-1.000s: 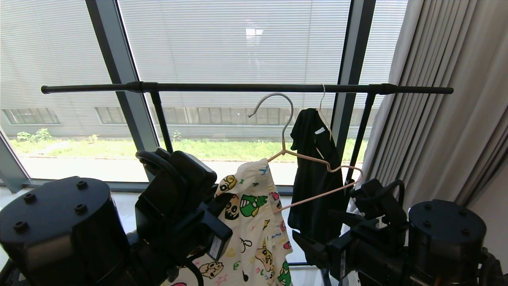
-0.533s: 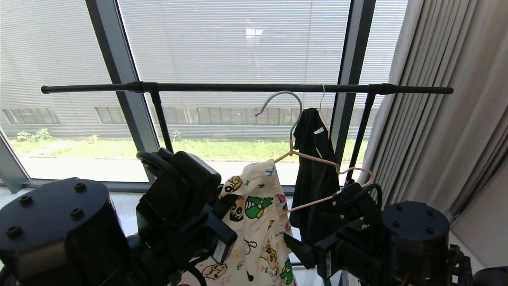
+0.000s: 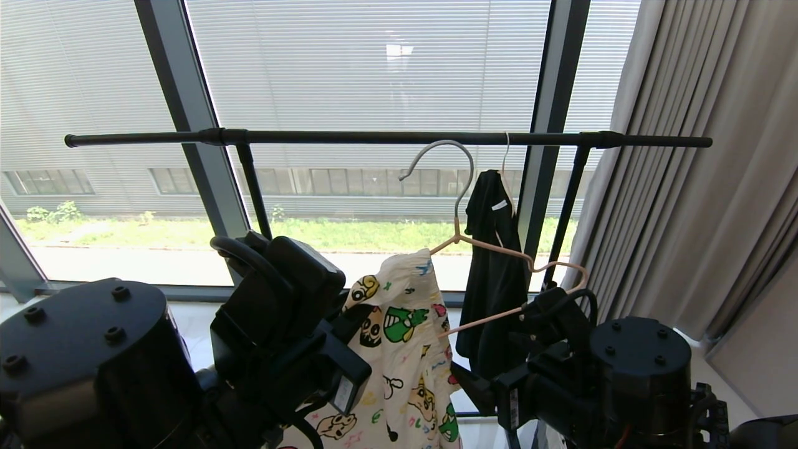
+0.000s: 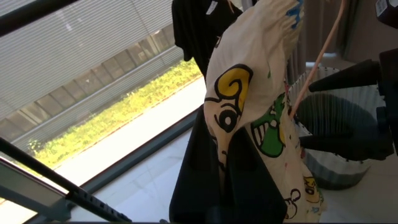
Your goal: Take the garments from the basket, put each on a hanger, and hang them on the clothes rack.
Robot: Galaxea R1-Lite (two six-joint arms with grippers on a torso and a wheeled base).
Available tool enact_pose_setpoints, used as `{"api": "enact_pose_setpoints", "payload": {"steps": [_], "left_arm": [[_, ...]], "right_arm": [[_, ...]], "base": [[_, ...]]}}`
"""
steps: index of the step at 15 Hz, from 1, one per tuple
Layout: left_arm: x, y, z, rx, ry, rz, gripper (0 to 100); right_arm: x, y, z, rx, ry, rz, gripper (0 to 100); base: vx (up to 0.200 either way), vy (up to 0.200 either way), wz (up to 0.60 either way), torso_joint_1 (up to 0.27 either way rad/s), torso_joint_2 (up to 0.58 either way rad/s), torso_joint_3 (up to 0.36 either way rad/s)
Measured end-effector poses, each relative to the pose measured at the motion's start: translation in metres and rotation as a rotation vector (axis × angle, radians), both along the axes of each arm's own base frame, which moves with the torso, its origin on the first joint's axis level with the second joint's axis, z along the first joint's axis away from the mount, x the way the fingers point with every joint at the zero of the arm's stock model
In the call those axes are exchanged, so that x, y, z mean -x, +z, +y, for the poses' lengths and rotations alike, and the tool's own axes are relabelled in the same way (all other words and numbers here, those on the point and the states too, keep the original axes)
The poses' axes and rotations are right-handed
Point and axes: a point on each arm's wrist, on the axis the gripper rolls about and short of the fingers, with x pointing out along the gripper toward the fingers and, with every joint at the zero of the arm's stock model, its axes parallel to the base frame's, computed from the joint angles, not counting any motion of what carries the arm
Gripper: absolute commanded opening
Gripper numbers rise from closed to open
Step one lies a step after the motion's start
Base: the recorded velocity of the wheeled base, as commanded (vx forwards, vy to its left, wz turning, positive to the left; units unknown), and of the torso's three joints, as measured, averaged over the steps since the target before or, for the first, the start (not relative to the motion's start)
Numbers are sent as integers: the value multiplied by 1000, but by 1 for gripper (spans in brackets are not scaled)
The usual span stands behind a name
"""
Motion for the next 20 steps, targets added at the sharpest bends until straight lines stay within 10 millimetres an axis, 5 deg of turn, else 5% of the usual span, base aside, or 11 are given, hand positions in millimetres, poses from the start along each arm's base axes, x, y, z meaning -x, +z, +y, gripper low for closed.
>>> {"api": "enact_pose_setpoints", "payload": {"steps": [13,20], "left_arm": [[2,5,-1,16,-13,-13,0],[-1,14,-4,44,-10,-30,0]], "right_arm": [[-9,1,-3,7,-26,-13,100],[4,-12,10,72,51,-11,100]], "base": [[0,0,0,0,0,0],[0,0,0,0,0,0]]}}
